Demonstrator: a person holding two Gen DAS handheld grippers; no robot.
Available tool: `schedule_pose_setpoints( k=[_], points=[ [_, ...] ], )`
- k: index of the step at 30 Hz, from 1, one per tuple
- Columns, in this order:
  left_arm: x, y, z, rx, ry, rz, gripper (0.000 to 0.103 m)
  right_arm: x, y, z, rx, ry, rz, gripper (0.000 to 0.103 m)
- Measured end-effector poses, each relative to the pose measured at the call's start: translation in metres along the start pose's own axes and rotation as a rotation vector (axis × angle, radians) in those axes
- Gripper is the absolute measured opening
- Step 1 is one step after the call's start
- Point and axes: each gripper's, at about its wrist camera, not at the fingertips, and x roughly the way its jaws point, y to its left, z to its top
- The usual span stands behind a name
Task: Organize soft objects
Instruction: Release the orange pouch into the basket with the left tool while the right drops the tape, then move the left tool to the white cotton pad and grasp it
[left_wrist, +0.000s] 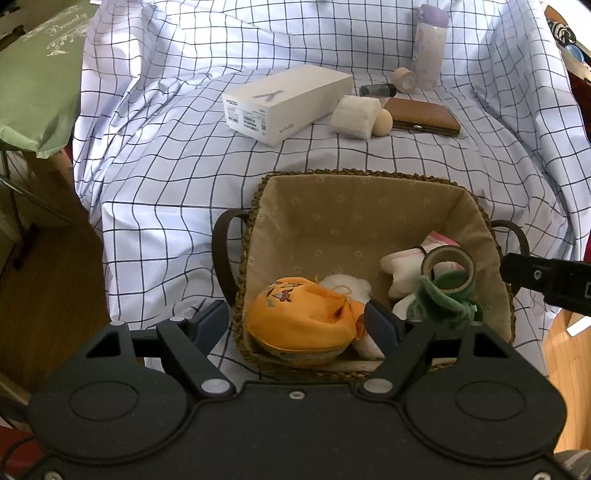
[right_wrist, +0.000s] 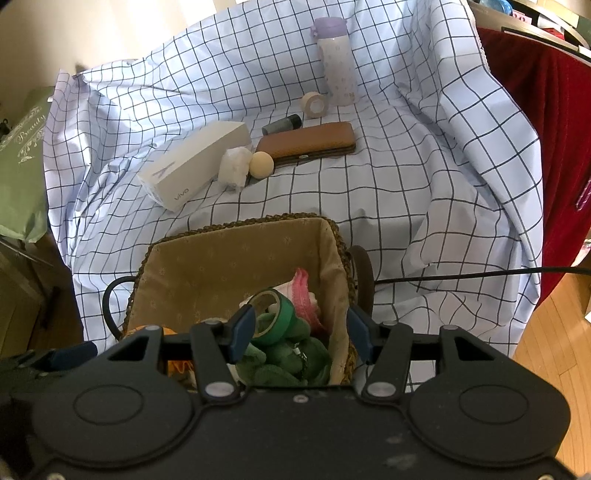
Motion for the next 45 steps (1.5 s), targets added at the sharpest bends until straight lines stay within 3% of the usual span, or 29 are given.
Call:
schedule_pose_setpoints(
  k=[23,45],
  points=[
    [0.014,-0.005,0.031,0.039,-0.005,-0.003,0.076,0.016,0.006,0.034,-0.017,0.023,-0.003,0.055],
    [0.075,-0.017,0.113,0.13,-0.028,-0.043,0.076,0.079,0.008,0.104,-0.04,0.061,-0.013,0.055]
  ],
)
